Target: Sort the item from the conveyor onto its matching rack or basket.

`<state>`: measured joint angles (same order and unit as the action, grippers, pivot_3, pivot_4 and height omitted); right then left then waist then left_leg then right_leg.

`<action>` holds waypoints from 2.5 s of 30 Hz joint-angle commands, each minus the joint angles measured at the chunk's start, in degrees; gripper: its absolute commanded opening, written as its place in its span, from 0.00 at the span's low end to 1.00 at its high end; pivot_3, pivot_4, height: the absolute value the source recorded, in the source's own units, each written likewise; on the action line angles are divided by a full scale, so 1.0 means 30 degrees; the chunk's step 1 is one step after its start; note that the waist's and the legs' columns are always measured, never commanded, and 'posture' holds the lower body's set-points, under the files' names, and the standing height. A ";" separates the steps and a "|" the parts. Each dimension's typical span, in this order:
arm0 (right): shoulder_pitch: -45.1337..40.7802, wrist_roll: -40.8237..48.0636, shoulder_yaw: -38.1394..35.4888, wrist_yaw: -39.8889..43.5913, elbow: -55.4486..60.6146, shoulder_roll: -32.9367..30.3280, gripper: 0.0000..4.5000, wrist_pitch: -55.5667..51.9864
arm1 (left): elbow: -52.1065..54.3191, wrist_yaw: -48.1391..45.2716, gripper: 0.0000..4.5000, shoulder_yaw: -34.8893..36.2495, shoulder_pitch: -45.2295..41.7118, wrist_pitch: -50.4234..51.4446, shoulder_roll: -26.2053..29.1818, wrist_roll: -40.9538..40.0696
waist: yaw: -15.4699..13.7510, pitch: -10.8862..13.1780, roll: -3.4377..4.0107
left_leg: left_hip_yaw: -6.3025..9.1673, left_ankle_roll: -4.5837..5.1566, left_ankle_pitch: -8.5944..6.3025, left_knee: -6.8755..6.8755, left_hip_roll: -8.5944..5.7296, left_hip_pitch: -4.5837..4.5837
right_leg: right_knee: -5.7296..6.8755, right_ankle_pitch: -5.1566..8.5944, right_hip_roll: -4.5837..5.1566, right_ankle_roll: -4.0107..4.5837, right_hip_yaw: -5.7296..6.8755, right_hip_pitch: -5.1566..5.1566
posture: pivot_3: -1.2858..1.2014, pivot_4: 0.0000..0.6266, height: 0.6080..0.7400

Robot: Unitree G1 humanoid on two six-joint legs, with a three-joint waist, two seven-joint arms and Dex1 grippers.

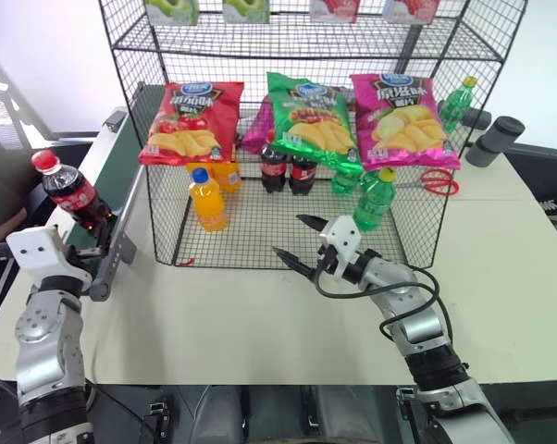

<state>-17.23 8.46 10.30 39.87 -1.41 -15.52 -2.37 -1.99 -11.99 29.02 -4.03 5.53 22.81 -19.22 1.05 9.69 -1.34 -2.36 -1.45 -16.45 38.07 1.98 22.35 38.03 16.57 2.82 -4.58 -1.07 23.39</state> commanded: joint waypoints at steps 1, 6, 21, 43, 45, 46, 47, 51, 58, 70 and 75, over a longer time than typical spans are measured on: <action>-0.0215 0.0108 -0.0075 0.0016 0.0492 0.0054 0.99 0.0392 | 0.0287 0.0391 1.00 0.0741 0.0176 -0.0495 0.0182 -0.0051 | 0.0002 0.0000 0.0000 | 0.0000 0.0000 0.0000 -0.0001 0.0000 -0.0001 | 0.0000 0.0000 0.0000 0.0000 0.0000 0.0000 | 0.52 0.24 0.95; -0.0145 0.0113 -0.0087 0.0022 0.0545 0.0012 0.99 0.0358 | 0.0071 0.0699 1.00 0.0989 0.0263 -0.0844 0.0259 0.0112 | -0.0014 0.0000 0.0000 | 0.0001 0.0000 0.0000 -0.0001 0.0000 0.0000 | -0.0001 0.0000 0.0002 0.0000 0.0001 0.0000 | 0.52 0.24 0.95; -0.0185 0.0080 -0.0008 0.0196 0.0494 -0.0001 1.00 0.0368 | -0.0012 0.0618 0.87 0.0837 0.0823 -0.0695 0.0094 -0.0261 | -0.0010 0.0000 0.0000 | 0.0001 -0.0001 -0.0001 -0.0006 0.0000 0.0001 | -0.0005 0.0001 0.0016 0.0003 0.0003 0.0002 | 0.52 0.24 0.95; -0.1387 0.5011 -0.0626 0.4679 0.4380 -0.2660 1.00 -0.4931 | 1.0478 -0.6827 0.64 0.0838 0.3038 0.8469 0.5795 -1.2419 | 0.0199 0.0030 -0.0008 | 0.0012 -0.0009 -0.0004 -0.0096 -0.0036 0.0048 | -0.0119 0.0032 0.0113 0.0064 0.0047 0.0026 | 0.52 0.24 0.95; -0.1772 0.6154 -0.0979 0.4768 0.4872 -0.2722 1.00 -0.6065 | 1.0947 -0.7186 0.64 0.0363 0.2938 0.9337 0.6205 -1.3310 | 0.0255 0.0032 -0.0005 | 0.0013 -0.0008 -0.0003 -0.0114 -0.0036 0.0048 | -0.0125 0.0034 0.0113 0.0067 0.0057 0.0029 | 0.52 0.24 0.95; -0.1986 0.6923 -0.1225 0.4780 0.5119 -0.2695 1.00 -0.6839 | 1.1124 -0.7379 0.64 0.0000 0.2843 0.9720 0.6353 -1.3557 | 0.0286 0.0033 -0.0006 | 0.0022 -0.0009 -0.0002 -0.0115 -0.0035 0.0048 | -0.0125 0.0035 0.0113 0.0068 0.0065 0.0029 | 0.52 0.24 0.95; -0.2225 0.7659 -0.1470 0.4743 0.5390 -0.2681 1.00 -0.7622 | 1.1313 -0.7565 0.64 -0.0617 0.2638 1.0135 0.6435 -1.3776 | 0.0327 0.0035 -0.0001 | 0.0030 -0.0012 0.0001 -0.0115 -0.0034 0.0049 | -0.0124 0.0035 0.0112 0.0068 0.0076 0.0027 | 0.52 0.24 0.95; -0.2764 0.9776 -0.1901 0.4481 0.6195 -0.2601 1.00 -0.9978 | 1.1544 -0.8082 0.64 -0.3241 0.1632 1.1194 0.6154 -1.3824 | 0.0329 0.0035 -0.0001 | 0.0030 -0.0015 0.0005 -0.0110 -0.0047 0.0049 | -0.0132 0.0036 0.0123 0.0070 0.0081 0.0006 | 0.52 0.24 0.95; -0.2818 1.1156 -0.1650 0.3729 0.7099 -0.2549 1.00 -1.2212 | 1.0096 -1.0342 0.64 -0.7278 -0.0466 1.1495 0.5583 -1.2158 | 0.0383 0.0037 0.0001 | 0.0026 -0.0011 0.0006 -0.0124 -0.0056 0.0068 | -0.0170 0.0019 0.0118 0.0039 0.0088 0.0013 | 0.52 0.24 0.95; -0.2386 1.0558 -0.0534 0.3783 0.7495 -0.2794 1.00 -1.2471 | 0.8896 -1.3051 0.64 -1.0414 -0.2903 1.0958 0.5408 -0.8664 | 0.0380 0.0038 -0.0001 | 0.0028 -0.0003 0.0007 -0.0112 -0.0033 0.0071 | -0.0170 0.0004 0.0021 0.0002 0.0072 0.0011 | 0.52 0.24 0.95; -0.2244 1.0660 -0.0092 0.3687 0.7616 -0.2586 1.00 -1.2671 | 0.8878 -1.3221 0.64 -1.0878 -0.3254 1.0879 0.4899 -0.8035 | 0.0334 0.0038 -0.0002 | 0.0036 -0.0003 0.0007 -0.0080 -0.0024 0.0071 | -0.0161 0.0002 0.0001 -0.0002 0.0072 0.0002 | 0.52 0.24 0.95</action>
<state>-23.91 39.70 9.87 50.84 19.00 -23.63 -40.61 22.93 -50.82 -3.91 -12.30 39.74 37.88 -43.33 2.05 9.81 -1.34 -2.25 -1.46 -16.43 37.83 1.91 22.57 37.54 16.57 2.82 -4.59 -0.86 23.40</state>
